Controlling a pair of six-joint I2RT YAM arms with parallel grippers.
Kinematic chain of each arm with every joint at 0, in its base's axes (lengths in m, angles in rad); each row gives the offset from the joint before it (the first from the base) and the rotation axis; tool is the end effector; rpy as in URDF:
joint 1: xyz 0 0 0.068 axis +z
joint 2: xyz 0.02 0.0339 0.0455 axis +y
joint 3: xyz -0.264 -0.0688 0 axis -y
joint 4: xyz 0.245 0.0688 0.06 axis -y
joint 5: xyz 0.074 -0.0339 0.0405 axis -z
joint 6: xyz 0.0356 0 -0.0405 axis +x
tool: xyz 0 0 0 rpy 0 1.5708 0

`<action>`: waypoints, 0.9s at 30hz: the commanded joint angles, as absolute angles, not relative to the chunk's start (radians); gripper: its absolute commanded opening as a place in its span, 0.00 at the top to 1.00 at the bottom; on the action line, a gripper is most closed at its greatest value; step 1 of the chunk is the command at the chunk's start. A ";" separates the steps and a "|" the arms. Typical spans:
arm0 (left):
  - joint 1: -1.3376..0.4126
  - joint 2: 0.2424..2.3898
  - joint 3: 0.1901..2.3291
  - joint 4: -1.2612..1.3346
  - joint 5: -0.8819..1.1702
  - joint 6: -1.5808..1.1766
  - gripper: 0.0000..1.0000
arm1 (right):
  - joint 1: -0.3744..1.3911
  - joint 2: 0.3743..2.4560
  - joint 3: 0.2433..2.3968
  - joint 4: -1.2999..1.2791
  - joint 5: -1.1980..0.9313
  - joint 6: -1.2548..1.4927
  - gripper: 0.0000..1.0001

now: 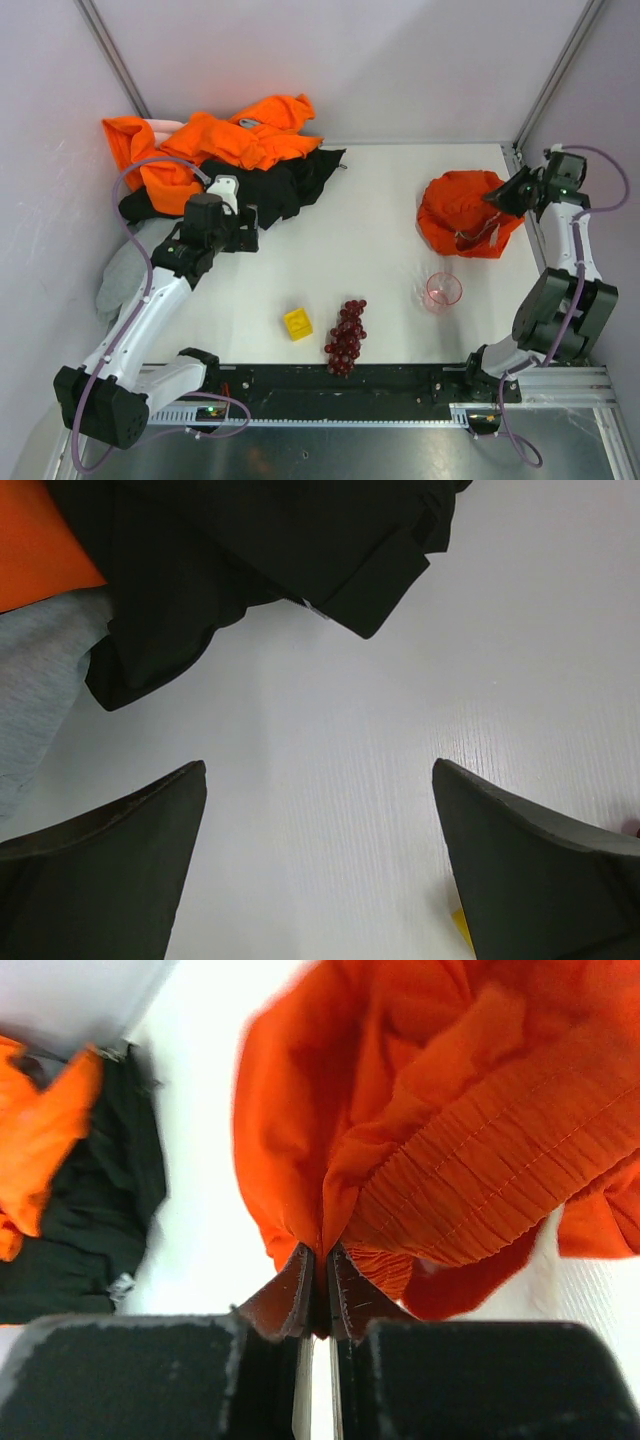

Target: Pick out a specific cloth from the pile

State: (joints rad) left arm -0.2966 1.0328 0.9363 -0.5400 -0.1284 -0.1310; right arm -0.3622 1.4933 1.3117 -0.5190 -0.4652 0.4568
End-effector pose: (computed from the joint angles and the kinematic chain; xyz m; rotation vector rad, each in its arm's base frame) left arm 0.2139 -0.0606 0.3114 0.1109 2.2001 -0.0973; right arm 0.3164 -0.1028 0.3233 0.6634 2.1458 0.5773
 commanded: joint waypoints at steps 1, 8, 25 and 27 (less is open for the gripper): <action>-0.302 1.006 0.928 -0.502 -0.136 -0.124 0.00 | -0.350 1.578 1.220 -0.523 -0.427 0.399 1.00; -0.302 0.999 0.924 -0.497 -0.138 -0.126 0.00 | -0.338 1.719 1.149 -0.501 -0.414 0.393 1.00; -0.302 0.986 0.913 -0.493 -0.139 -0.127 0.00 | -0.326 1.646 1.073 -0.489 -0.387 0.367 0.91; -0.302 0.985 0.912 -0.493 -0.143 -0.128 0.00 | -0.320 1.588 1.060 -0.498 -0.373 0.364 0.80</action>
